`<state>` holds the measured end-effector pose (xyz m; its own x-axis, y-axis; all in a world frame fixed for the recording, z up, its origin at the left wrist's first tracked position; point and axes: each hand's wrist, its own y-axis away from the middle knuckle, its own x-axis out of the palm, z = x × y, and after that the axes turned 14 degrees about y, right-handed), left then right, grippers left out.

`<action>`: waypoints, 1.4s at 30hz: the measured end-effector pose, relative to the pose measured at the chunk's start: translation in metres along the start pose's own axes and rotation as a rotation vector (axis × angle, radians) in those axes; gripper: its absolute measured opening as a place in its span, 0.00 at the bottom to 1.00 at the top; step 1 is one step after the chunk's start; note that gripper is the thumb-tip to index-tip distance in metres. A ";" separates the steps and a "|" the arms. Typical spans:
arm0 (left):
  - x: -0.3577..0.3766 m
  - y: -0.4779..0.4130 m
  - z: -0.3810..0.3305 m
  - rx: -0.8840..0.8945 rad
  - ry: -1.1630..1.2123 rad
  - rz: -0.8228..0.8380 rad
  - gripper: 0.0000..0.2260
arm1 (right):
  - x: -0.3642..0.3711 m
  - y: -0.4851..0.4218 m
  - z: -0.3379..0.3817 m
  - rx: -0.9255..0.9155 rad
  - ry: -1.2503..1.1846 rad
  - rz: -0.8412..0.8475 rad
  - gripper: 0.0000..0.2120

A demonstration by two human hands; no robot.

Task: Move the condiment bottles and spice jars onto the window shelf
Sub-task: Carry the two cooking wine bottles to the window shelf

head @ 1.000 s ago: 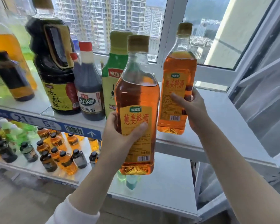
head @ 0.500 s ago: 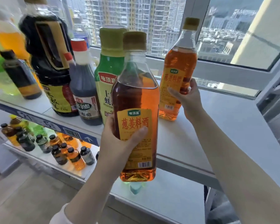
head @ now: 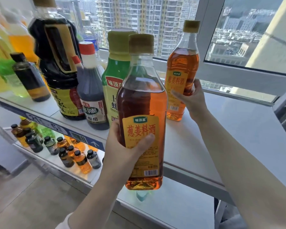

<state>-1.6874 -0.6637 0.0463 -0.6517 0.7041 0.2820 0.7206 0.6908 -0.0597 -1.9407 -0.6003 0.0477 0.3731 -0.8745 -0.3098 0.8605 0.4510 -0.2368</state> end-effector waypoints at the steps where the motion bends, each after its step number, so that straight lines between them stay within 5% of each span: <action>1: 0.001 0.000 0.000 0.002 -0.001 -0.001 0.32 | 0.000 0.001 0.000 0.000 0.003 -0.001 0.27; 5: 0.004 0.000 -0.001 0.025 -0.005 0.022 0.40 | 0.001 0.006 0.004 0.009 0.050 0.018 0.32; 10: 0.010 0.002 -0.003 0.031 0.026 0.080 0.32 | -0.022 0.046 0.037 -0.088 0.089 -0.120 0.58; 18: 0.045 -0.013 -0.013 0.078 0.011 0.258 0.30 | -0.054 0.115 0.117 -0.323 0.150 0.189 0.47; 22: 0.053 -0.023 -0.020 0.098 -0.044 0.338 0.31 | -0.056 0.120 0.126 -0.292 0.152 0.130 0.30; 28: 0.054 -0.036 -0.020 0.090 -0.159 0.411 0.34 | -0.051 0.117 0.126 -0.201 0.045 0.055 0.28; 32: 0.044 -0.030 -0.018 0.205 -0.242 0.340 0.33 | -0.045 0.114 0.127 -0.206 0.066 0.044 0.27; 37: 0.015 -0.002 -0.016 0.640 -0.193 0.174 0.19 | -0.034 0.112 0.127 -0.198 0.079 0.023 0.29; 42: 0.002 -0.007 -0.018 0.697 -0.251 0.097 0.16 | -0.021 0.111 0.122 -0.184 0.049 0.005 0.30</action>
<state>-1.6895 -0.6704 0.0645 -0.6873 0.7260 0.0220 0.5151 0.5086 -0.6899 -1.8108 -0.5541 0.1401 0.3555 -0.8647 -0.3549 0.7791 0.4839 -0.3986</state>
